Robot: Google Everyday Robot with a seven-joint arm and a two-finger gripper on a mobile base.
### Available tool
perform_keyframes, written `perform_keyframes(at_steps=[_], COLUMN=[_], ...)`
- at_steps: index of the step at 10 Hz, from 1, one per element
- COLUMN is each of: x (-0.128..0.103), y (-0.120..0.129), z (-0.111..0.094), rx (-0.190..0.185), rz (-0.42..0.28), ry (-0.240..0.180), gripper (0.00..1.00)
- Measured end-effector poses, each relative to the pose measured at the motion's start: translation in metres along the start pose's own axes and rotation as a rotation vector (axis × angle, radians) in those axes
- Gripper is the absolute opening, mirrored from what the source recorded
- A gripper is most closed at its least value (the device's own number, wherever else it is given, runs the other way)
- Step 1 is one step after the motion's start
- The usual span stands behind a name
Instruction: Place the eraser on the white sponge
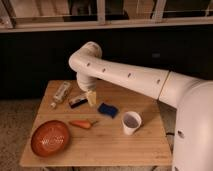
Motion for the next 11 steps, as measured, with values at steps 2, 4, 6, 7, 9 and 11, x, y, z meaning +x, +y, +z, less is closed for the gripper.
perform_keyframes(at_steps=[2,4,6,7,9,11], x=[-0.007,-0.023,-0.018,-0.016,-0.021,-0.021], y=[-0.006,-0.017,-0.018,-0.017,-0.025,-0.032], z=[0.006,0.013,0.022,0.027,0.035,0.039], rx=[-0.004,-0.010,-0.017,-0.021,-0.021,-0.019], rz=[-0.008,-0.014,-0.017,-0.017,-0.019,-0.030], ry=[-0.002,-0.011,-0.007,-0.008,-0.017,-0.013], gripper=[0.80,0.80,0.80,0.80,0.80,0.80])
